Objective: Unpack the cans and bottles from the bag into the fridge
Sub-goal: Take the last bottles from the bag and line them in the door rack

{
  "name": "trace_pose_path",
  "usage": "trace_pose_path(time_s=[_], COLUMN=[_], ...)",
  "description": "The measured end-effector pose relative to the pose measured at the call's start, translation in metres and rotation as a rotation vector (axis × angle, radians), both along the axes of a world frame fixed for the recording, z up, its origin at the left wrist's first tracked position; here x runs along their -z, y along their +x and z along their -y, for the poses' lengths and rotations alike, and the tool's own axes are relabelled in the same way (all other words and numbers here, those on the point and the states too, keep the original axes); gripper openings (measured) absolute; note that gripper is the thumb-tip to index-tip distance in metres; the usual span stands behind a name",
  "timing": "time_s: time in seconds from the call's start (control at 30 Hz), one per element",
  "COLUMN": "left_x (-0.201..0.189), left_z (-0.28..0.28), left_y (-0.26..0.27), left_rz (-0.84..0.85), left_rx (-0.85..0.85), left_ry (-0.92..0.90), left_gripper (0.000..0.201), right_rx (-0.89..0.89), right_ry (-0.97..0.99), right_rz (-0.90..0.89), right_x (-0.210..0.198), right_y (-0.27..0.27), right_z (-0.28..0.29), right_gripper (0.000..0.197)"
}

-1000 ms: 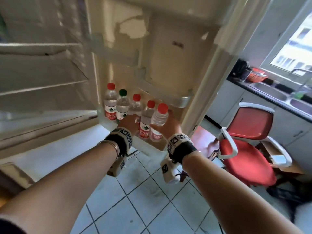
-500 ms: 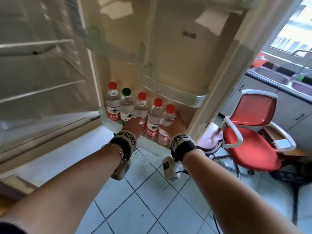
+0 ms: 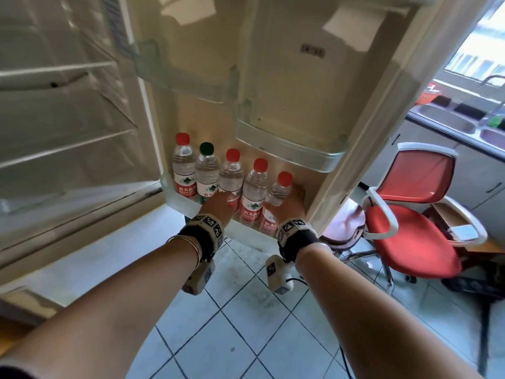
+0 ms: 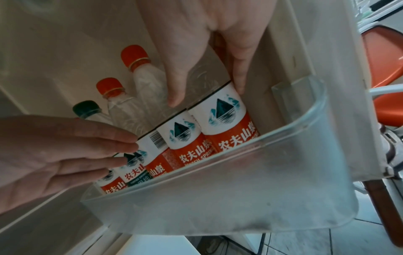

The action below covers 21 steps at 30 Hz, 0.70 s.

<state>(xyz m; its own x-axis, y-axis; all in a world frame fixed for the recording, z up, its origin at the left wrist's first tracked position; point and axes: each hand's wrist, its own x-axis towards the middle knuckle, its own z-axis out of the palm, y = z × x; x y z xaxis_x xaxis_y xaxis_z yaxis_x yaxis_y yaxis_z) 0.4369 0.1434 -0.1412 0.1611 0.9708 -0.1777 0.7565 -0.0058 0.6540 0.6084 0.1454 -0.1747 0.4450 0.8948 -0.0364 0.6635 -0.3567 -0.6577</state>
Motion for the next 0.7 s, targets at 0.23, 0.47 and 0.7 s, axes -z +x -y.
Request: trace_pose_path(time_s=[0.23, 0.47, 0.7], left_x=[0.000, -0.005, -0.013], left_z=[-0.003, 0.002, 0.023], left_y=[0.005, 0.013, 0.024], left_rz=[0.021, -0.012, -0.017], left_rx=[-0.014, -0.022, -0.094], left_ry=[0.011, 0.033, 0.062], left_gripper=[0.038, 0.036, 0.037], right_rx=[-0.035, -0.072, -0.165], right_ry=[-0.048, -0.005, 0.065], right_rz=[0.019, -0.017, -0.050], right_x=[0.000, -0.010, -0.034], right_y=[0.004, -0.001, 0.001], right_z=[-0.002, 0.008, 0.036], right_gripper=[0.094, 0.084, 0.089])
